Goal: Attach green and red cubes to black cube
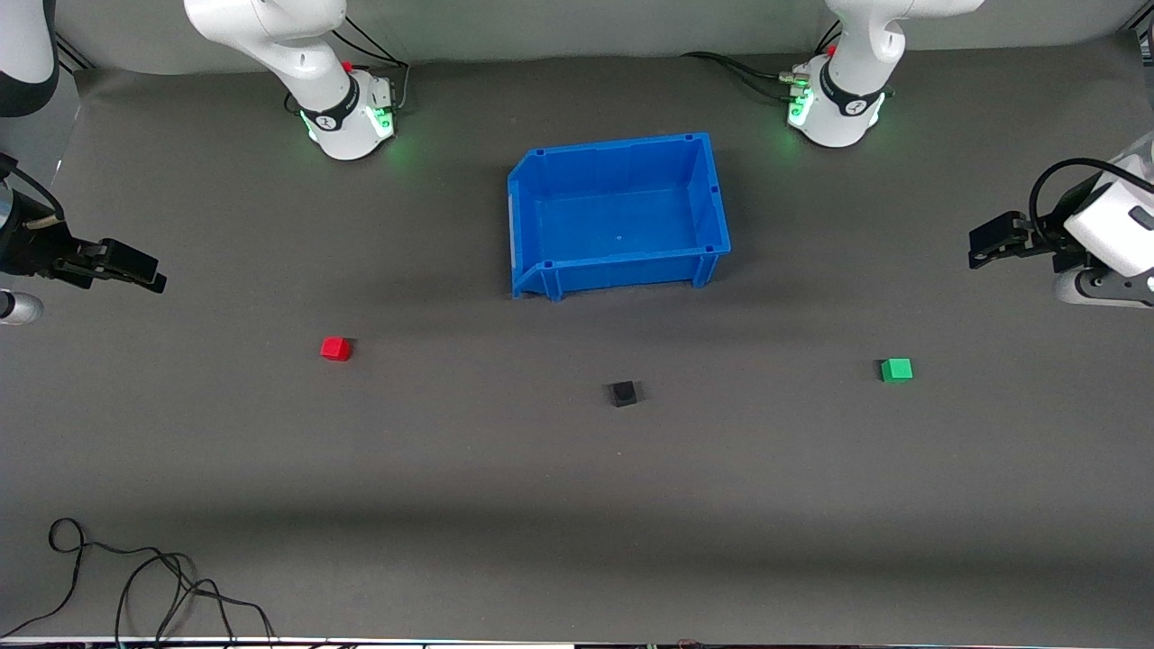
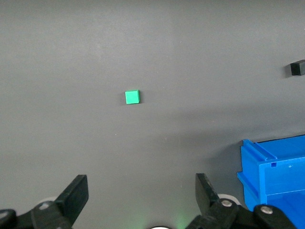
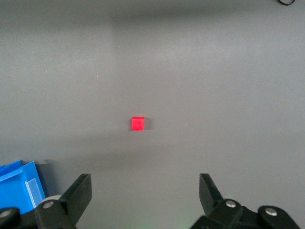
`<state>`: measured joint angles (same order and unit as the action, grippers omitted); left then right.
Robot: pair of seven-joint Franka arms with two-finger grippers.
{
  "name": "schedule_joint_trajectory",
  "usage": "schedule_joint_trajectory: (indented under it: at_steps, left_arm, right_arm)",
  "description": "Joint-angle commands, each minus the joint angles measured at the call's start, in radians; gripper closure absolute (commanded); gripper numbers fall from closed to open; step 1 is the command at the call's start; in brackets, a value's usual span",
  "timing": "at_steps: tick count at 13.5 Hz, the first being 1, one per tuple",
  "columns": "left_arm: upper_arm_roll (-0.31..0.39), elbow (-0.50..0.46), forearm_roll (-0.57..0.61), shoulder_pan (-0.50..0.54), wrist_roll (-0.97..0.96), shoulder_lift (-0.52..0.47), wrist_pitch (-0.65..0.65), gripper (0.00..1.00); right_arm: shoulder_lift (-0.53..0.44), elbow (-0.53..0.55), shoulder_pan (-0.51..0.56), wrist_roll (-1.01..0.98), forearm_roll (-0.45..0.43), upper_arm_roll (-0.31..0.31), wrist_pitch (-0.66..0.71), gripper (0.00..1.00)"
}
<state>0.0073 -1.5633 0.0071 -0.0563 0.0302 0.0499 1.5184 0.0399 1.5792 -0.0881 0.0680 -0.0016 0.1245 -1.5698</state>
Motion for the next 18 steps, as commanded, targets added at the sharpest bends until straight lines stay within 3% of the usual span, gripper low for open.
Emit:
schedule_joint_trajectory:
  at_steps: [1, 8, 13, 18]
  left_arm:
    - [0.006, 0.002, 0.017, -0.014, -0.016, -0.007, -0.015, 0.00]
    - [0.013, 0.028, 0.014, -0.002, -0.085, 0.013, -0.018, 0.00]
    - [0.014, 0.048, -0.016, 0.093, -0.499, 0.025, -0.017, 0.00]
    - [0.016, 0.048, -0.096, 0.122, -0.822, 0.056, 0.009, 0.00]
  right_arm:
    - [-0.025, 0.022, -0.007, -0.005, -0.015, 0.001, -0.006, 0.00]
    - [-0.025, 0.024, -0.007, -0.004, -0.012, 0.001, -0.006, 0.00]
    - [-0.025, 0.031, -0.009, -0.016, 0.000, 0.001, -0.006, 0.00]
    - [-0.015, 0.104, -0.007, -0.016, 0.000, 0.003, -0.087, 0.00]
